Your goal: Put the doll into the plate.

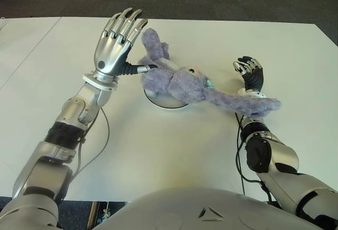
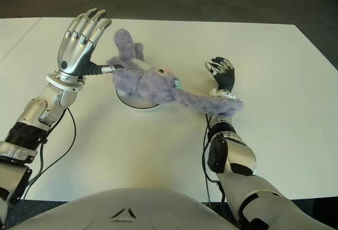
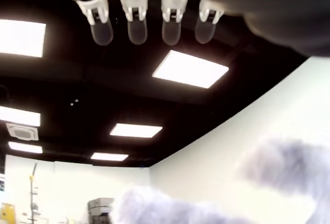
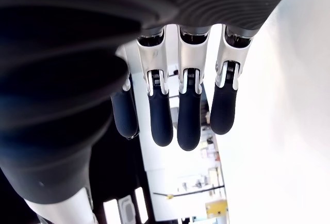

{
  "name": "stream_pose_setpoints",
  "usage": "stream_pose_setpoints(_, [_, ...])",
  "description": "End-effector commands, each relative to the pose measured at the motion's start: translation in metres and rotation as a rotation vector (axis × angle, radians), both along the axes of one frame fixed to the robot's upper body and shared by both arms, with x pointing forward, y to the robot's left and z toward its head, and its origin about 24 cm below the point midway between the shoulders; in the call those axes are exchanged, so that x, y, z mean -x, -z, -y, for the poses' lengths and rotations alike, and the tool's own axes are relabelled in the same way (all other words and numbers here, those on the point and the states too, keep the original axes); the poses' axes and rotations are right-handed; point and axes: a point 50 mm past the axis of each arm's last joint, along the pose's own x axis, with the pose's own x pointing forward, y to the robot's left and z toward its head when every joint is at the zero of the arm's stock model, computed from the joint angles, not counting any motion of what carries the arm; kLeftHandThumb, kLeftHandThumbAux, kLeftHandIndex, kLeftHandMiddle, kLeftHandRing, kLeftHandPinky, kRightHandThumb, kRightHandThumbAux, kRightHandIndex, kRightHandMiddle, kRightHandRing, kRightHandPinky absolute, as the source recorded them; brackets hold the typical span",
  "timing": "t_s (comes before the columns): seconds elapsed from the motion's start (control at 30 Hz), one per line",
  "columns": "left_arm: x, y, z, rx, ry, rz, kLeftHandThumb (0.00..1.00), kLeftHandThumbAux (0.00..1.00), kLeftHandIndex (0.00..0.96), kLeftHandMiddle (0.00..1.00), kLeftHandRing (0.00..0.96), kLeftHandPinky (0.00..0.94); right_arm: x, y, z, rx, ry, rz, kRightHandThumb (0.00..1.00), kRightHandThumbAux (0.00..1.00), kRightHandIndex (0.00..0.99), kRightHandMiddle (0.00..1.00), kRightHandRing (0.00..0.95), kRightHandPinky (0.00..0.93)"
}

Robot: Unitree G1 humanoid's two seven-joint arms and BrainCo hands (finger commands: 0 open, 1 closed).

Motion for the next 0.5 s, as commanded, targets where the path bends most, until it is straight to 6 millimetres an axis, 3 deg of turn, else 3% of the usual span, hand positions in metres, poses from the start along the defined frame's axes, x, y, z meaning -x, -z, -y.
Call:
stream_pose_setpoints(0.03, [0.02, -0.001, -0.01, 0.089, 0.168, -0.134, 0.0, 0.224, 0.0, 0.0, 0.0, 0.0, 0.091, 0.108, -0.045, -0.212, 0.004, -0.442, 0.093, 0.838, 0.338, 0.357, 0.369, 0.338])
stream_pose_setpoints(0.3, [0.047, -0.012, -0.063, 0.17, 0.211, -0.348, 0.002, 0.257, 0.0, 0.0, 0.0, 0.0, 0.091, 0.108, -0.046, -0.217, 0.007, -0.439, 0.077, 0.828, 0.33, 0.354, 0.366, 0.355])
stream_pose_setpoints(0.5, [0.042, -0.015, -0.09, 0.215, 0.188, -0.428, 0.03, 0.241, 0.0, 0.0, 0.0, 0.0, 0.09, 0.108, -0.045, -0.211, 0.006, -0.445, 0.077, 0.818, 0.34, 0.36, 0.37, 0.339])
